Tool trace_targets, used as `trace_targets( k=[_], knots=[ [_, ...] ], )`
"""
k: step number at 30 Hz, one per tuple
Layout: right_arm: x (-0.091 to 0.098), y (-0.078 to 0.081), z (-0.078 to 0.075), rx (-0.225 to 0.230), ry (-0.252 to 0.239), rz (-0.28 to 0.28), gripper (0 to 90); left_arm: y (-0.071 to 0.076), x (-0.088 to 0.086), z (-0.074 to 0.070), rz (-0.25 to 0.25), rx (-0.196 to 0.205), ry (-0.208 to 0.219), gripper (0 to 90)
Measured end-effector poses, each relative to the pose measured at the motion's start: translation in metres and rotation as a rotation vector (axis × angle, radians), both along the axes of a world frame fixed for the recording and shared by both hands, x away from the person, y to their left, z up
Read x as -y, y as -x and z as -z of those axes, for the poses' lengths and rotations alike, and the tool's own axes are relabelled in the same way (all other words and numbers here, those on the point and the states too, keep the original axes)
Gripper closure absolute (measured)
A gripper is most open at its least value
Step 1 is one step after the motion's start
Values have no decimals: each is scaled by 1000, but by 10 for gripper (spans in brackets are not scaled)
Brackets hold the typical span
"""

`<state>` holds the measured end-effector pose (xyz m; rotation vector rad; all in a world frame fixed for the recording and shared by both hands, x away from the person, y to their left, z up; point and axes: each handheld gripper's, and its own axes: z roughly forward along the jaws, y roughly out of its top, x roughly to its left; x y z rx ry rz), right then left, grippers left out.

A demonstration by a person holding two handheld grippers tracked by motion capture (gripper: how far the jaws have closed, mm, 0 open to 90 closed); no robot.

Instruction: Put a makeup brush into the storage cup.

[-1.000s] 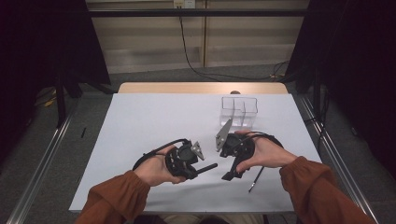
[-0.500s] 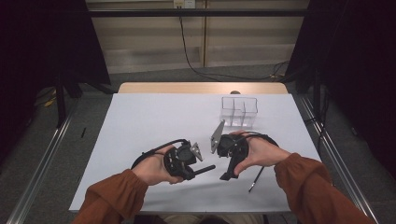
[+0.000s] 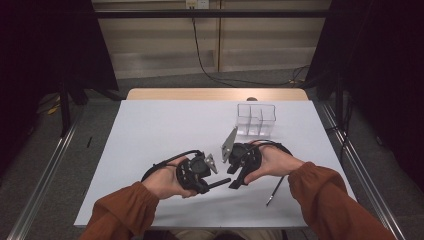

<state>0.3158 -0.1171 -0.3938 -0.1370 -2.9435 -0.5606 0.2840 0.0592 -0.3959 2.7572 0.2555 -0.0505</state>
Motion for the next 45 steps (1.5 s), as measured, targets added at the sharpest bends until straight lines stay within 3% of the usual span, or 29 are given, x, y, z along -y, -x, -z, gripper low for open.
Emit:
trace_targets(
  k=[3, 5, 6, 10, 12, 20, 25, 26, 28, 31, 35, 37, 42, 43, 45],
  knots=[
    [-2, 1, 1, -7, -8, -4, 522, 1, 2, 1, -11, -7, 13, 791],
    [-2, 1, 1, -9, -11, -3, 550, 0, 2, 0, 13, -8, -1, 791],
    [-2, 1, 2, -15, -11, -8, 567, 2, 3, 2, -7, 0, 11, 791],
    [-4, 1, 5, -20, -22, -15, 614, 2, 4, 3, -4, -8, 10, 791],
    [-4, 1, 6, -30, -19, -12, 636, 0, 4, 2, 21, 7, -11, 791],
    [-6, 2, 9, -60, -28, 0, 716, 1, 4, 2, 2, 5, 9, 791],
    [-8, 1, 11, -46, -33, -27, 746, 2, 3, 1, -5, 11, 23, 791],
    [-8, 2, 11, -55, -42, -2, 765, 2, 3, 1, -3, 4, 24, 791],
    [-7, 1, 10, -57, -62, -9, 770, 1, 2, 1, 17, 3, 15, 791],
    [-7, 1, 10, -57, -59, -12, 770, 2, 3, 3, 1, 5, 32, 791],
    [-6, 0, 10, -54, -63, -18, 777, 2, 4, 4, 14, 3, 17, 791],
    [-6, 1, 10, -64, -60, -23, 783, 3, 4, 5, 3, 5, 27, 790],
    [-4, 0, 11, -73, -73, -33, 791, 1, 3, 5, 32, 10, 32, 789],
    [-4, 0, 11, -78, -72, -33, 793, 2, 3, 6, 17, 10, 47, 788],
    [-3, 0, 11, -76, -78, -34, 794, 1, 1, 6, 32, 17, 58, 787]
  ],
)
